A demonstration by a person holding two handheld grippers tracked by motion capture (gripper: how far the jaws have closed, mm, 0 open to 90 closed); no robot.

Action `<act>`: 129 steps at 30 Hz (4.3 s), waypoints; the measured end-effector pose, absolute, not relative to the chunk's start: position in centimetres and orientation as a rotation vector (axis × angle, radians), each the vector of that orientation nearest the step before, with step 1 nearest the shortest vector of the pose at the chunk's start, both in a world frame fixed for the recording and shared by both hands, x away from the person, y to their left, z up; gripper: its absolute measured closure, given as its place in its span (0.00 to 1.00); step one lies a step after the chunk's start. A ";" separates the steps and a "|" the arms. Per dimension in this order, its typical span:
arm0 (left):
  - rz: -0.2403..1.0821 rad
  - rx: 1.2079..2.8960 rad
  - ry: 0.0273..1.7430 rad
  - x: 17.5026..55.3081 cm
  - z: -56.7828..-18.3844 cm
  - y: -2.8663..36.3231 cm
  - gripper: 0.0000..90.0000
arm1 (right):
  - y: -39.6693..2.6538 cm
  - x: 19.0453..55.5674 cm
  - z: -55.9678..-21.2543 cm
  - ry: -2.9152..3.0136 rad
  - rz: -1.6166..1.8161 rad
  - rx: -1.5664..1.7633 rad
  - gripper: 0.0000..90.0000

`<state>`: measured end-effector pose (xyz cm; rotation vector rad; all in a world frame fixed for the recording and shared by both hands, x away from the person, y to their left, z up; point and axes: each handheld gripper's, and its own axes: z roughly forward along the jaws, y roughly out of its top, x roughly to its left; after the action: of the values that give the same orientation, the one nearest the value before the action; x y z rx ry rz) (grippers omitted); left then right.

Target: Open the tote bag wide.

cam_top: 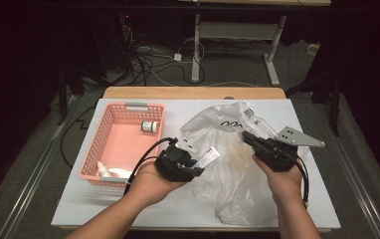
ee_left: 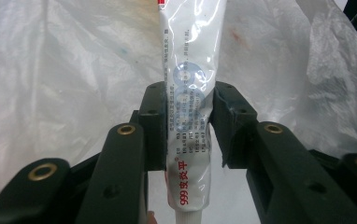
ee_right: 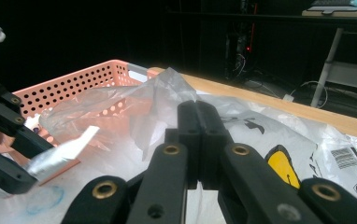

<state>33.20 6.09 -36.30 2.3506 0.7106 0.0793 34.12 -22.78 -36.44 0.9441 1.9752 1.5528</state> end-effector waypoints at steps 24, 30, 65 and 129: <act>0.082 2.304 0.755 36.5 -39.4 2.9 0.74 | -22.6 34.0 -36.3 1.971 1.561 0.935 1.00; 0.117 2.293 0.758 37.2 -40.0 1.9 0.74 | -22.6 34.1 -36.3 1.977 1.558 0.928 1.00; 0.199 2.217 0.794 41.2 -44.9 -2.5 0.73 | -22.7 34.4 -36.7 1.988 1.561 0.936 1.00; 0.067 2.205 0.632 32.2 -42.4 3.9 0.00 | -23.0 34.4 -36.6 1.977 1.558 0.946 1.00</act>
<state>32.18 3.89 -42.37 2.2054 0.6319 0.0670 34.40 -22.99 -36.62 0.9460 1.9767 1.5581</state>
